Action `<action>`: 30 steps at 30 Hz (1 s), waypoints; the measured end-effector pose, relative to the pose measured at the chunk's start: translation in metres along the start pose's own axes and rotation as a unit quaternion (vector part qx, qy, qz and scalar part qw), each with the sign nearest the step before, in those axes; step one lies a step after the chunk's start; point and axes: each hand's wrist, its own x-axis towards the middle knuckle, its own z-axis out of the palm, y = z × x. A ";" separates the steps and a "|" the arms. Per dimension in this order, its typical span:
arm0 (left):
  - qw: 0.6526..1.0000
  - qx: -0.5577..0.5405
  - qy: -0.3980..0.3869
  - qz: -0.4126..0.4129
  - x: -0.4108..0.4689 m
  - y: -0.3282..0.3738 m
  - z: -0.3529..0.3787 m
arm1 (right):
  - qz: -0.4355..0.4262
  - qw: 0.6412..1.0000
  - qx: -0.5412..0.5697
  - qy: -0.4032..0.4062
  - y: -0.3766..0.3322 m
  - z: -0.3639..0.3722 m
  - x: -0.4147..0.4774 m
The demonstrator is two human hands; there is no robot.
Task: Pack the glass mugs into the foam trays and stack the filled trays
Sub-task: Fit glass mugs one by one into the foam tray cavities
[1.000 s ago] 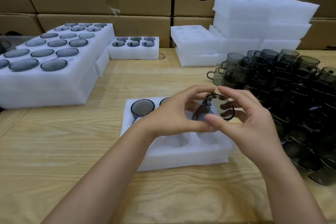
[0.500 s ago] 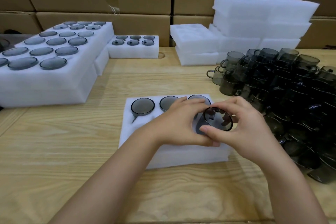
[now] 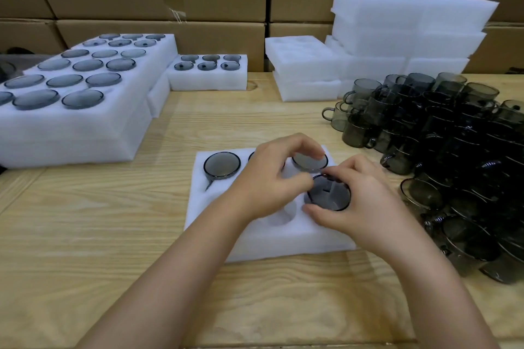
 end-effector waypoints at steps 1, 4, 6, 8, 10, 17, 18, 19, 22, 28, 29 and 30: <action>1.000 0.016 0.015 -0.005 0.000 0.000 0.002 | -0.001 1.000 -0.011 0.001 -0.001 0.002 0.000; 0.994 0.109 -0.008 -0.007 0.001 -0.003 0.010 | 0.008 1.000 0.007 -0.016 -0.002 0.000 -0.001; 0.989 0.150 -0.012 0.011 0.002 -0.004 0.013 | 0.008 0.999 0.030 -0.038 0.003 -0.004 -0.001; 0.987 0.158 -0.001 0.018 0.003 -0.003 0.012 | 0.004 0.994 0.101 -0.052 0.006 -0.006 0.000; 0.987 0.160 -0.003 0.017 0.004 -0.002 0.011 | 0.029 0.966 0.253 -0.040 0.007 -0.003 0.005; 0.971 0.238 -0.005 0.009 0.004 -0.001 0.011 | 0.029 0.994 0.025 -0.104 0.010 0.024 0.017; 0.964 0.264 -0.014 0.004 0.005 -0.002 0.011 | 0.036 0.992 -0.026 -0.119 0.012 0.024 0.018; 0.959 0.284 -0.018 -0.008 0.004 -0.004 0.011 | 0.040 0.989 -0.067 -0.127 0.013 0.024 0.018; 0.950 0.312 -0.003 -0.024 0.001 -0.008 0.011 | 0.045 0.983 -0.117 -0.136 0.008 0.024 0.019; 0.914 0.400 0.006 -0.066 -0.006 0.005 0.020 | 0.038 0.991 -0.062 -0.109 0.010 0.026 0.017; 0.903 0.427 0.016 -0.052 -0.010 0.009 0.023 | 0.031 0.994 -0.047 -0.098 0.011 0.026 0.016; 0.890 0.453 0.038 -0.028 -0.015 0.013 0.025 | 0.018 0.996 -0.036 -0.079 0.010 0.026 0.015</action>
